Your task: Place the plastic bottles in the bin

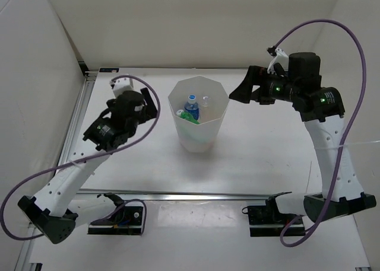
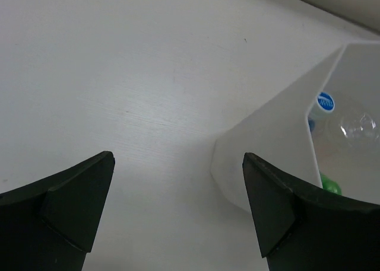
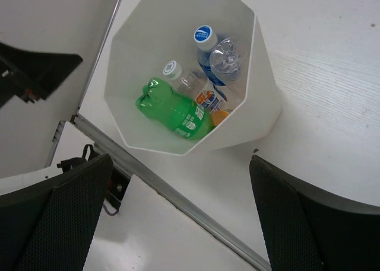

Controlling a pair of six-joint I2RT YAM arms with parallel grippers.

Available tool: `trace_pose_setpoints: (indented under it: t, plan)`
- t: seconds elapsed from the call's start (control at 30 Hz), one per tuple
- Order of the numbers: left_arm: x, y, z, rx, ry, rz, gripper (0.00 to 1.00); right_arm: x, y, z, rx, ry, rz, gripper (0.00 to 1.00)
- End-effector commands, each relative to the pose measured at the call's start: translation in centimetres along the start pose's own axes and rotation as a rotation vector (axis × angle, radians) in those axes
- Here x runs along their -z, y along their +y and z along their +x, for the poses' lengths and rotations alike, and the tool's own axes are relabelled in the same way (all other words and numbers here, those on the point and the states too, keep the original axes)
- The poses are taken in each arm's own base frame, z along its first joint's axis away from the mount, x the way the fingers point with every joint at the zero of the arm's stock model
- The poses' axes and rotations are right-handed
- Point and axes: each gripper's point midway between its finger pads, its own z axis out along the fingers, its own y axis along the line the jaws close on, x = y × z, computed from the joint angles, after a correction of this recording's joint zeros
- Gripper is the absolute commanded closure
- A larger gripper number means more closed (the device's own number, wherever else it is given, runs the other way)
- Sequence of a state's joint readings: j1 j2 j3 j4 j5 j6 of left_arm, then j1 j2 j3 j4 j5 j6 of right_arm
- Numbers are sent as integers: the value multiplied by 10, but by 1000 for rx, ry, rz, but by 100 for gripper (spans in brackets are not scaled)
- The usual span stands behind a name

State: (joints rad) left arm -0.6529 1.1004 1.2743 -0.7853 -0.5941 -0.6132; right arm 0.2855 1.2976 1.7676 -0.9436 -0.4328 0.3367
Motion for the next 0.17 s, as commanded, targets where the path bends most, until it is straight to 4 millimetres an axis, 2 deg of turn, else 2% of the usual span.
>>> trace_pose_setpoints:
  t: [0.0, 0.07, 0.13]
  plan:
    - [-7, -11, -28, 126, 15, 149, 0, 10, 3, 2, 26, -14, -55, 0]
    - [-21, 0, -23, 140, 46, 118, 0, 12, -1, 4, 22, -4, -50, 0]
    - [-37, 22, -9, 171, 97, 73, 0, 13, -7, 7, 14, 15, -30, 0]
